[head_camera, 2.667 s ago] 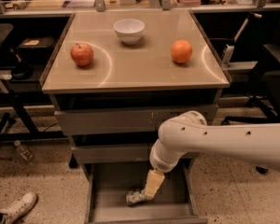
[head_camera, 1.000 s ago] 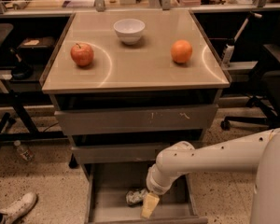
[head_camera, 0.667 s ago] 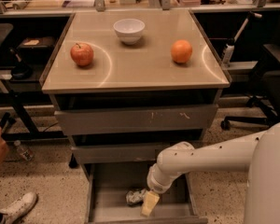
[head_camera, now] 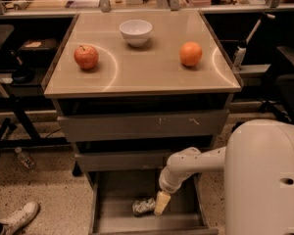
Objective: Pick 7up can from bottom drawer and place on counter
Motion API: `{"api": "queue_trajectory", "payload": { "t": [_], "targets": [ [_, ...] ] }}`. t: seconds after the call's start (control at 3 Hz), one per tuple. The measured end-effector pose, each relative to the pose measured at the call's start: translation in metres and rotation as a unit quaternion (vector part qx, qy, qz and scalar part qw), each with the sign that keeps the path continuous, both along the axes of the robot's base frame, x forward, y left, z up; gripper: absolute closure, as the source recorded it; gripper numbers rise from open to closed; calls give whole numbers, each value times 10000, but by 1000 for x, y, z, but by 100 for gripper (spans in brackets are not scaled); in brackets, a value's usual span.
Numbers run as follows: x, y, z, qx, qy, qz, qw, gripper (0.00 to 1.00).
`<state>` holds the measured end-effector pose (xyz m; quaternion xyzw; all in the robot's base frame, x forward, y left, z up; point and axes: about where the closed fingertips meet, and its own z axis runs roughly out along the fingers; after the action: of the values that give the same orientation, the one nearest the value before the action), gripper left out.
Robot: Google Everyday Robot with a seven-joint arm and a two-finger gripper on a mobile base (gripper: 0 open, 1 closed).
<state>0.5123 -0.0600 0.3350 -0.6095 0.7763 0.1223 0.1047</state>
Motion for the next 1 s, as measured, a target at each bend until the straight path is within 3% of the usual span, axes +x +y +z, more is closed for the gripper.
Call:
{"api": "queue_trajectory", "payload": {
  "t": [0.67,1.0],
  "targets": [
    [-1,4,-21,115,75,19,9999,0],
    [9,14,-62,236,74,117,9996,0]
  ]
}}
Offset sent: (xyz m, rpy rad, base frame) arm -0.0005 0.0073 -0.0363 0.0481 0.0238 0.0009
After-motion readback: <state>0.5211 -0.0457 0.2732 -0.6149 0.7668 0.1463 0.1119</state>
